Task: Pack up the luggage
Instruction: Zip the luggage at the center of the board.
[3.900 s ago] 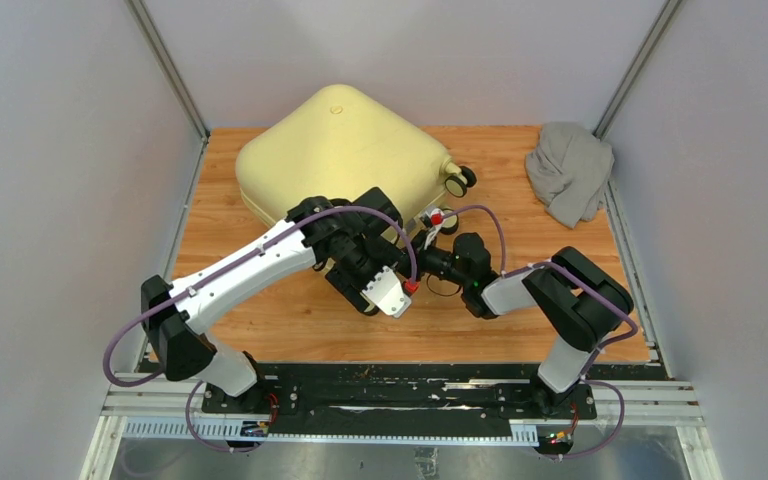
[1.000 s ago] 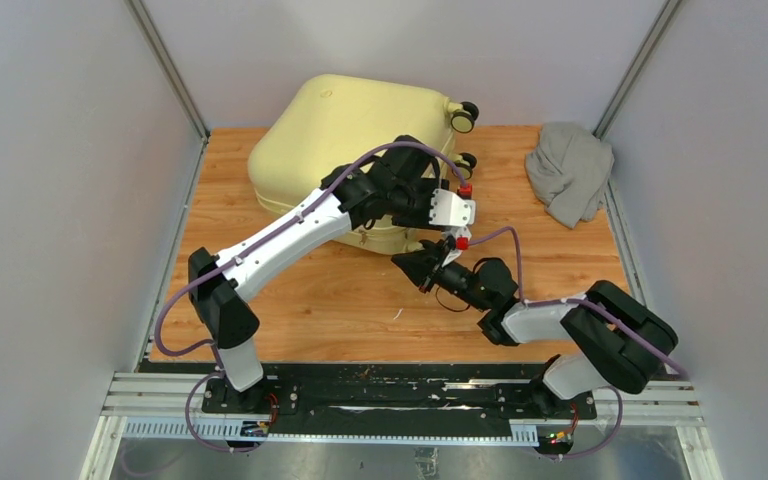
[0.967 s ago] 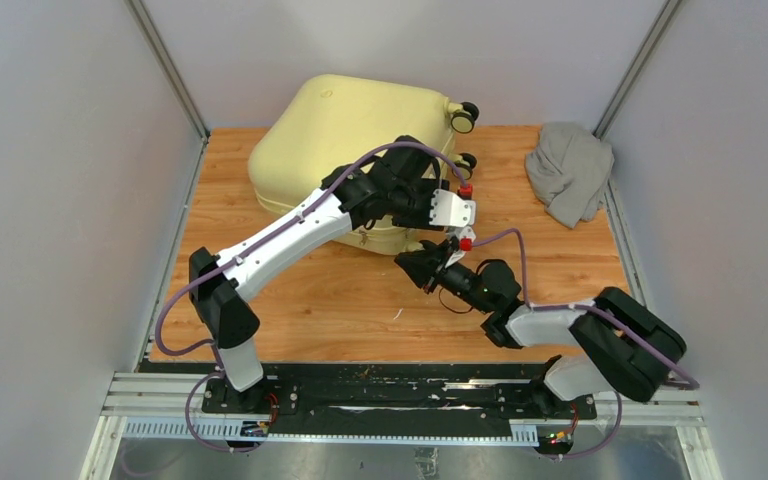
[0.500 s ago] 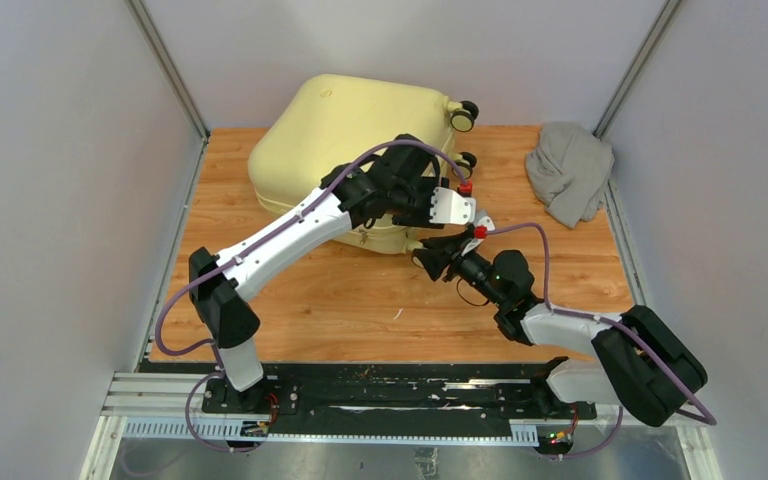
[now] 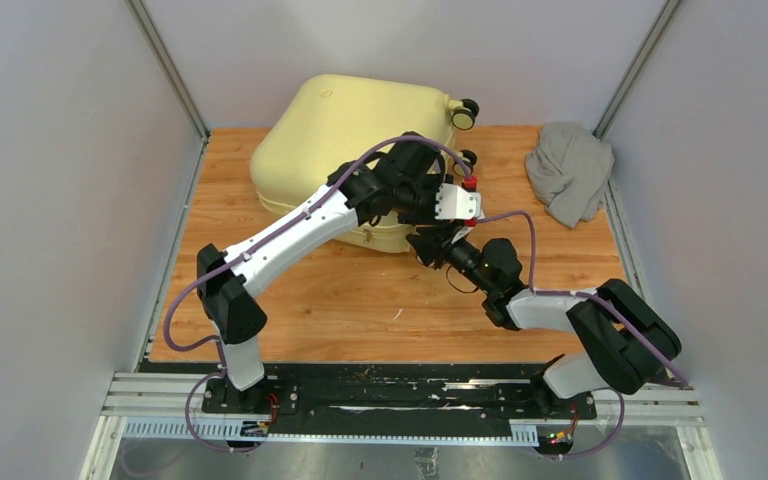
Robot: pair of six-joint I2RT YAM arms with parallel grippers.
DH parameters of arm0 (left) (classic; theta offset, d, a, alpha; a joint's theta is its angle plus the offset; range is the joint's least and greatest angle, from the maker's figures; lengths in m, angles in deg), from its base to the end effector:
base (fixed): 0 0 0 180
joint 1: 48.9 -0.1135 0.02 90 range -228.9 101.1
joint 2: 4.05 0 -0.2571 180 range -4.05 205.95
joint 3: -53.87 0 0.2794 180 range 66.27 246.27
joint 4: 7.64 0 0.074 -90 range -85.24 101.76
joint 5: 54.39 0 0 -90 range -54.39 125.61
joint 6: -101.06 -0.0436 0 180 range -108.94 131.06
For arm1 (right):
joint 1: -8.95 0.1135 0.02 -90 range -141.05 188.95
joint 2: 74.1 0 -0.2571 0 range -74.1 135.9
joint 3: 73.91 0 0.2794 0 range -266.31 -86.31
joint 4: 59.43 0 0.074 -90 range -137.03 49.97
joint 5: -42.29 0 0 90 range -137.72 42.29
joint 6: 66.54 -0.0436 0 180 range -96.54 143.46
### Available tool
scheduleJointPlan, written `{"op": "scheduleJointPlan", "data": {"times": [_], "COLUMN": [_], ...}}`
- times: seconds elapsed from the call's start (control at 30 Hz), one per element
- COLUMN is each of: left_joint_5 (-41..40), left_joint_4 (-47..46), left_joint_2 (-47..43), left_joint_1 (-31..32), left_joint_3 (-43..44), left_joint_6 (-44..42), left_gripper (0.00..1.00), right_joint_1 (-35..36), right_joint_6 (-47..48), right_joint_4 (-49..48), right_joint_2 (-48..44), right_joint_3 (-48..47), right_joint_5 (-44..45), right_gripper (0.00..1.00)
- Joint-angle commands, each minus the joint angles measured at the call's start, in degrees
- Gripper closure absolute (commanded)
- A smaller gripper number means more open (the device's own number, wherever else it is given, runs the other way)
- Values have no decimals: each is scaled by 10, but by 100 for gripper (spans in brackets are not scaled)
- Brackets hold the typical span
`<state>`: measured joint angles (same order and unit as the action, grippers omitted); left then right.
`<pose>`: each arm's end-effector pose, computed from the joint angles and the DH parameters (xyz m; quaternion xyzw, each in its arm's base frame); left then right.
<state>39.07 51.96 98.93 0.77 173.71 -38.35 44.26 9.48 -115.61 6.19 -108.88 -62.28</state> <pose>0.2772 -0.3306 0.3653 0.7046 0.5850 -0.0286 0.4006 0.2280 0.1750 0.1901 -0.2130 0.6029 0.3923 0.6613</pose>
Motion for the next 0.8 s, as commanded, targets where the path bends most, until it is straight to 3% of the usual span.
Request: {"op": "scheduleJointPlan", "data": {"times": [0.0,0.1,0.27,0.47,0.77], "left_joint_5": [-6,-6,-5,-12,-57], "left_joint_4": [-113,-113,-118,-134,-189], "left_joint_2": [-36,-37,-38,-37,-44], "left_joint_1": [-3,-2,-2,0,2], "left_joint_3": [66,64,64,66,45], "left_joint_6": [67,69,81,100,110], "left_gripper": [100,100,100,100,100], "right_joint_1": [-7,-8,-7,-3,18], "right_joint_6": [-2,-8,-16,-18,-14], "right_joint_4": [-63,-80,-102,-108,-101], "right_joint_2": [26,41,58,58,46], "right_joint_3": [-19,-23,-25,-33,-8], "right_joint_5": [25,22,29,24,26], "right_gripper": [66,76,77,100,100]}}
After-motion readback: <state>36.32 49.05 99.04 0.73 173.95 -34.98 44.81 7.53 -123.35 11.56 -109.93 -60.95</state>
